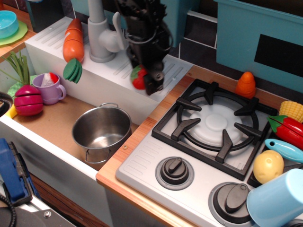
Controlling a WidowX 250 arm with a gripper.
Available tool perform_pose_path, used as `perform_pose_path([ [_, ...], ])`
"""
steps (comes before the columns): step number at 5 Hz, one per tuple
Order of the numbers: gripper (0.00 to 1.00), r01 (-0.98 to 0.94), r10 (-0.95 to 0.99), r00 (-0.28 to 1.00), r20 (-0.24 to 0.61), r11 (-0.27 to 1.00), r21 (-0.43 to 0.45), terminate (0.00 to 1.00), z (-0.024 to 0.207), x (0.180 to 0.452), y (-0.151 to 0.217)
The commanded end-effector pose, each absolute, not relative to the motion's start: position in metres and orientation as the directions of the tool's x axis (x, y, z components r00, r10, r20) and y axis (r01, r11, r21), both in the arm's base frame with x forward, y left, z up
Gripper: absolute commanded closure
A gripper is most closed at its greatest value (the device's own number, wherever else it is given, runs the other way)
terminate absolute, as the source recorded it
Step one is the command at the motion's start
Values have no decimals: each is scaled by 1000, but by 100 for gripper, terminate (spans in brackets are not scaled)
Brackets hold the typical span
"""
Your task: Put strawberry in pot
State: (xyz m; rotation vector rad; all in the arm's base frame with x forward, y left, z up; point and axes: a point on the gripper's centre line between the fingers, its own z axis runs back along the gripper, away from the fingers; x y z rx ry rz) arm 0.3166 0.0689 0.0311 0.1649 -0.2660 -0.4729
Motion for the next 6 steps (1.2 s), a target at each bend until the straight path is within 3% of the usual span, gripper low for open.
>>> perform_pose_path([
  [1, 100, 379, -436, 871, 226, 890, 255, 0, 48, 295, 92],
  [2, 100, 388, -440, 872, 214, 888, 247, 0, 44, 280, 98],
  [3, 0, 382, -438, 866, 243, 891, 245, 0, 33, 269, 100],
  [5, 0, 382, -438, 866, 243, 891, 245, 0, 33, 269, 100],
  [6, 0, 382, -438, 866, 243, 891, 245, 100, 33, 269, 100],
])
